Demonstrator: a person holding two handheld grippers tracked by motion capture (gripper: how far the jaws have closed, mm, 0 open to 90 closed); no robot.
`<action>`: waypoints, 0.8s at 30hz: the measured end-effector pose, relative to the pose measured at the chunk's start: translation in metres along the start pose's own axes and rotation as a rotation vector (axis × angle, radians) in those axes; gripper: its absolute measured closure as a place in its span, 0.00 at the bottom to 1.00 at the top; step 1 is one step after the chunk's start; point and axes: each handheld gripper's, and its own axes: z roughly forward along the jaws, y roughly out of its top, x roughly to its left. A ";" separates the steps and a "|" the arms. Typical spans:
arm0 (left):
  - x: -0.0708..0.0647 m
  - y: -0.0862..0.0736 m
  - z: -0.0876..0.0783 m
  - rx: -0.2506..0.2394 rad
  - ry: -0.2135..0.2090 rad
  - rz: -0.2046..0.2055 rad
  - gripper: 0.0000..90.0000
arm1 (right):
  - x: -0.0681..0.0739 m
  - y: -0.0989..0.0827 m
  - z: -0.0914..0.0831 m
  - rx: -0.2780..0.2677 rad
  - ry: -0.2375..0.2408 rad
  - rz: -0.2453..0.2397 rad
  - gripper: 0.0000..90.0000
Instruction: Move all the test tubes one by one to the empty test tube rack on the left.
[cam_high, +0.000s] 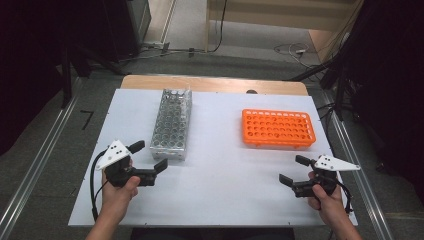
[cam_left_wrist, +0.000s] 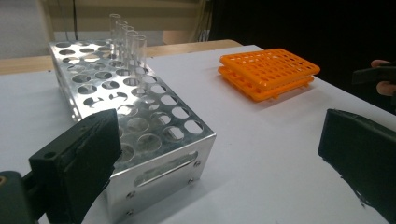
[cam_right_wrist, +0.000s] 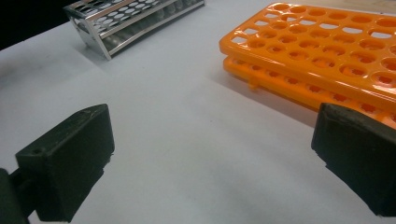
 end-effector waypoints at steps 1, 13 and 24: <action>0.000 -0.003 -0.003 0.001 -0.001 0.006 0.00 | -0.001 -0.001 -0.001 0.000 0.000 0.000 0.00; 0.019 -0.031 -0.021 0.020 0.027 0.007 0.00 | -0.009 -0.007 -0.005 -0.012 -0.030 0.011 0.00; 0.024 -0.034 -0.020 0.005 0.045 -0.006 0.00 | -0.012 -0.007 -0.007 -0.021 -0.029 0.017 0.00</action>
